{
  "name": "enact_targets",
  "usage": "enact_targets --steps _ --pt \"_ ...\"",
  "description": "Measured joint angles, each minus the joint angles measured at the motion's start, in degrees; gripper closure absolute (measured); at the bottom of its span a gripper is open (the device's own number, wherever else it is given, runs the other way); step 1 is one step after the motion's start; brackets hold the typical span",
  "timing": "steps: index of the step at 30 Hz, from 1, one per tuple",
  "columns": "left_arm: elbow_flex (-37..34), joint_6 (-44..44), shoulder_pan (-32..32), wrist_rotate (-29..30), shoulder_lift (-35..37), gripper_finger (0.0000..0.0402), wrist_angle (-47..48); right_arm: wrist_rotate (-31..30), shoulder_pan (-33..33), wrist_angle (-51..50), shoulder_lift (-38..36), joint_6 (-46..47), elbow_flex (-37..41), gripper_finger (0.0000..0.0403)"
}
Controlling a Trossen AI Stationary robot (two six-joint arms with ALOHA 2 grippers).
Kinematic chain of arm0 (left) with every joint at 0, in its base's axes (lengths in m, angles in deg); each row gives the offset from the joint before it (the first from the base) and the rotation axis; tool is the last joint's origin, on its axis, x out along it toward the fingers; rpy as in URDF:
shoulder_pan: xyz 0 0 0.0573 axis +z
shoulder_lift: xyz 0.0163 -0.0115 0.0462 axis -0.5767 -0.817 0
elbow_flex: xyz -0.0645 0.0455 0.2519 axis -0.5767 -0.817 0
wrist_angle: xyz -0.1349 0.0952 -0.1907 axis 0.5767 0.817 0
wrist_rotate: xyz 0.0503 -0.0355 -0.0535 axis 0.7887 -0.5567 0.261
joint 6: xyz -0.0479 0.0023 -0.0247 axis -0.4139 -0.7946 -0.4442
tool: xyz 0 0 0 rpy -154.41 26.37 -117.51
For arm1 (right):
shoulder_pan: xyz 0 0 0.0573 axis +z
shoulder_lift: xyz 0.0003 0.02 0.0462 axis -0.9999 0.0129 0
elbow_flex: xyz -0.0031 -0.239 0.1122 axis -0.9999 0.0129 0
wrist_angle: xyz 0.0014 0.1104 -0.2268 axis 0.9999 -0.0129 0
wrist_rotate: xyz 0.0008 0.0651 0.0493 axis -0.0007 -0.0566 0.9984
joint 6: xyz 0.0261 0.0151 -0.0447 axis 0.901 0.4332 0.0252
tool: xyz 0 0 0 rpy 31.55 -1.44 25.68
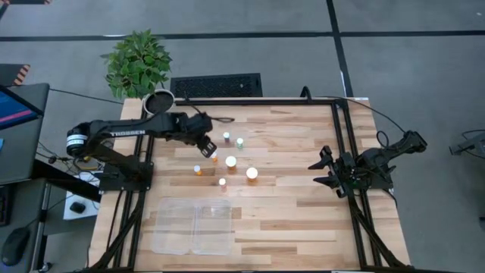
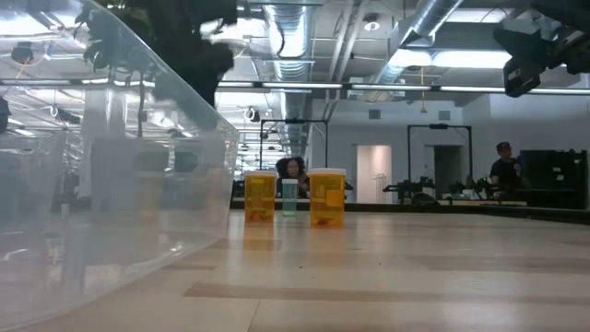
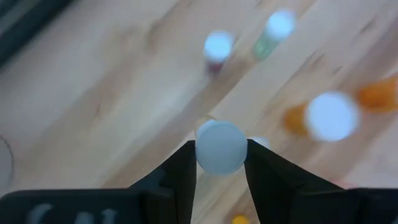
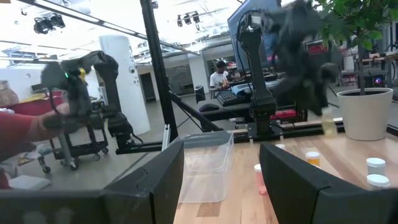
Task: Pick and place medicine bottles into bin by pill shape (circle, oval)
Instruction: Put the small yellow tablet bottle into the left transparent bin
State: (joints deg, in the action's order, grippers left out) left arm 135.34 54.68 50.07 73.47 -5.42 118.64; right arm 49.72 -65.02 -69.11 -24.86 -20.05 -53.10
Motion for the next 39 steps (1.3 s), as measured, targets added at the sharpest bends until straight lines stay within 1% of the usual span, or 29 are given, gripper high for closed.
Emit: enact_targets --steps 6,10,13,15,19,23,26,30,34,39 --pt "12.8 1.0 -2.1 -0.3 0.0 0.0290 5.5 0.0 0.0 -1.7 0.0 0.0 0.0 0.0177" --pt "20.5 0.9 -5.1 -4.4 0.0 0.0286 7.2 0.0 0.0 -2.5 0.0 0.1 0.0 0.0177" --pt "24.4 -0.3 -8.8 -7.2 0.1 0.0286 10.3 0.0 0.0 -2.6 0.0 0.1 0.0 0.0177" --pt "25.7 -2.3 -11.8 -8.1 0.1 0.0287 12.4 0.0 0.0 -2.6 0.0 0.1 0.0 0.0177" --pt "25.9 -7.9 -19.4 -7.6 0.0 0.0288 15.7 0.0 0.0 -2.6 0.0 0.1 0.0 0.0177" --pt "24.4 -16.8 -28.3 -4.7 -0.8 0.0286 17.8 0.0 0.0 -2.7 0.0 0.1 0.0 0.0177" --pt "22.5 -26.0 -35.8 -1.1 -1.4 0.0286 19.8 0.0 0.0 -3.0 0.0 0.6 0.0 0.0177" --pt "20.7 -40.3 -45.5 1.8 -3.0 0.0286 23.9 0.0 0.0 -3.3 0.0 1.0 0.0 0.0177" --pt "19.5 -53.6 -53.9 3.0 -4.3 0.0286 26.3 0.1 0.0 -3.5 0.0 1.0 0.0 0.0177" --pt "16.2 -64.6 -61.8 4.0 -4.6 0.0286 24.3 0.1 0.0 -3.7 0.0 1.0 0.0 0.0177"
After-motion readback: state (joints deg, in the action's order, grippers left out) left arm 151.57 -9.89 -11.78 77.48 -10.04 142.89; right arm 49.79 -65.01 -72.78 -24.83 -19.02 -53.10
